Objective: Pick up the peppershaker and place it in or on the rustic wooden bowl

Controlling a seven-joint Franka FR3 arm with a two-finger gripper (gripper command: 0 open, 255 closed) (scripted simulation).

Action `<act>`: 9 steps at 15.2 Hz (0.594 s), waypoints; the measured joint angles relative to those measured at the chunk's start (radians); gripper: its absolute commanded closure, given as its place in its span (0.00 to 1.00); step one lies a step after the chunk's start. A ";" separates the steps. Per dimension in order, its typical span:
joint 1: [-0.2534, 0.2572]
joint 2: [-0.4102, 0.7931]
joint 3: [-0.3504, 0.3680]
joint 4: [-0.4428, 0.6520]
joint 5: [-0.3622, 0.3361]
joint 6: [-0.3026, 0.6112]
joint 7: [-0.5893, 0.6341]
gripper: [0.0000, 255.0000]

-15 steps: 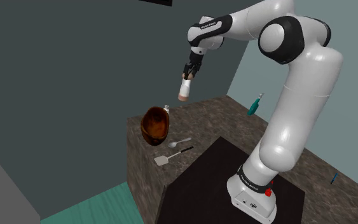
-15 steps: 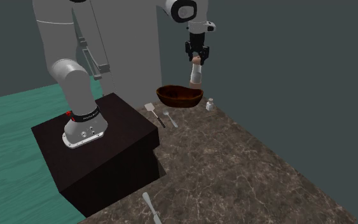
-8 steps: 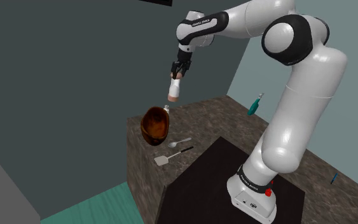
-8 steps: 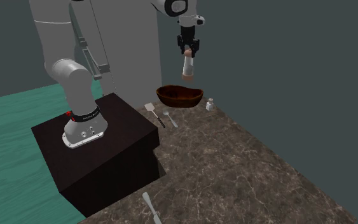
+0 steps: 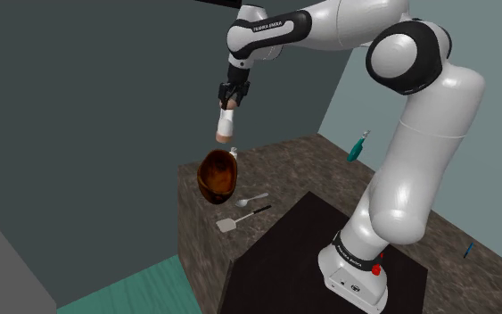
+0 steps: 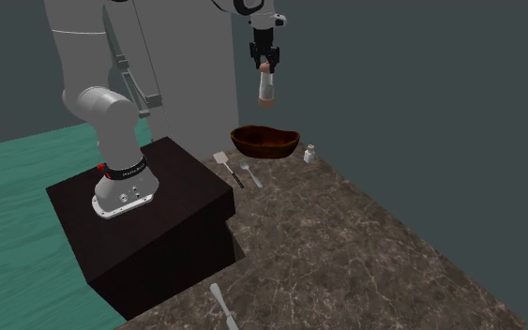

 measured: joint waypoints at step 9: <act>0.002 0.037 0.007 -0.066 0.016 0.101 -0.004 1.00</act>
